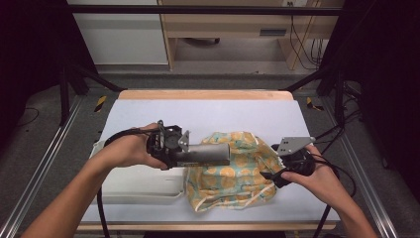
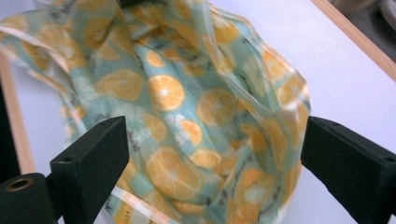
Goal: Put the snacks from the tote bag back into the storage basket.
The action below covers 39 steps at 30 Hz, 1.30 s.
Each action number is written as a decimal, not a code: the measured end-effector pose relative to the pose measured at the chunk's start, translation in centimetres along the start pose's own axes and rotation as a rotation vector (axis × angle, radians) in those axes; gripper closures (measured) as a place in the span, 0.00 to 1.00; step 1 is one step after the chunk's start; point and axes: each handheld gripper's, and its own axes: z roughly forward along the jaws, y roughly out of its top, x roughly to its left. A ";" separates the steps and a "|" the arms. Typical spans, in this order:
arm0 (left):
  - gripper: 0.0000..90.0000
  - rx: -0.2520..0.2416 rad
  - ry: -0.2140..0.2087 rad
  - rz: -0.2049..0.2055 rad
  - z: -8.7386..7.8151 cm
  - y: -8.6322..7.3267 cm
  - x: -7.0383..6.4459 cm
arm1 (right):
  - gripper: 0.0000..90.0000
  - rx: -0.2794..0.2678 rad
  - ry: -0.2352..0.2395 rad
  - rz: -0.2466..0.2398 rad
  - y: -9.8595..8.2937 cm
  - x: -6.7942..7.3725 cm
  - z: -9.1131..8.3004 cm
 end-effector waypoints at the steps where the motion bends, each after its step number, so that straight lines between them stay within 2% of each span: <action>1: 0.48 0.000 0.005 0.001 -0.2 -0.3 0.1 | 0.09 -0.004 -0.014 0.025 -0.6 -0.1 0.1; 3: 0.48 0.006 0.009 -0.007 -0.6 -0.7 0.3 | 0.09 0.002 -0.028 0.046 -1.3 -0.2 0.3; 6: 0.48 0.006 0.015 -0.018 -1.0 -1.3 0.5 | 0.09 -0.013 -0.025 0.082 -2.3 -0.4 0.6; 11: 0.48 0.023 0.024 -0.028 -1.2 -2.2 0.8 | 0.10 -0.015 -0.066 0.122 -3.3 -0.6 1.2; 16: 0.48 0.036 0.025 -0.030 -1.0 -3.3 1.2 | 0.10 -0.068 -0.111 0.162 -3.8 -0.3 1.3; 21: 0.48 0.023 0.025 -0.033 -1.1 -4.2 1.6 | 0.09 -0.118 -0.158 0.207 -4.3 -0.1 0.8; 22: 0.48 0.021 0.026 -0.040 -1.1 -4.8 1.9 | 0.10 -0.126 -0.186 0.234 -4.9 0.0 0.6; 29: 0.48 0.021 0.021 -0.057 -0.9 -6.8 2.5 | 0.10 -0.126 -0.262 0.287 -7.0 0.1 0.6; 35: 0.48 0.035 0.028 -0.064 -0.6 -8.0 2.8 | 0.10 -0.141 -0.303 0.346 -8.5 0.2 0.9; 39: 0.48 0.034 0.025 -0.068 -0.5 -8.7 3.0 | 0.10 -0.140 -0.314 0.357 -9.1 0.4 1.2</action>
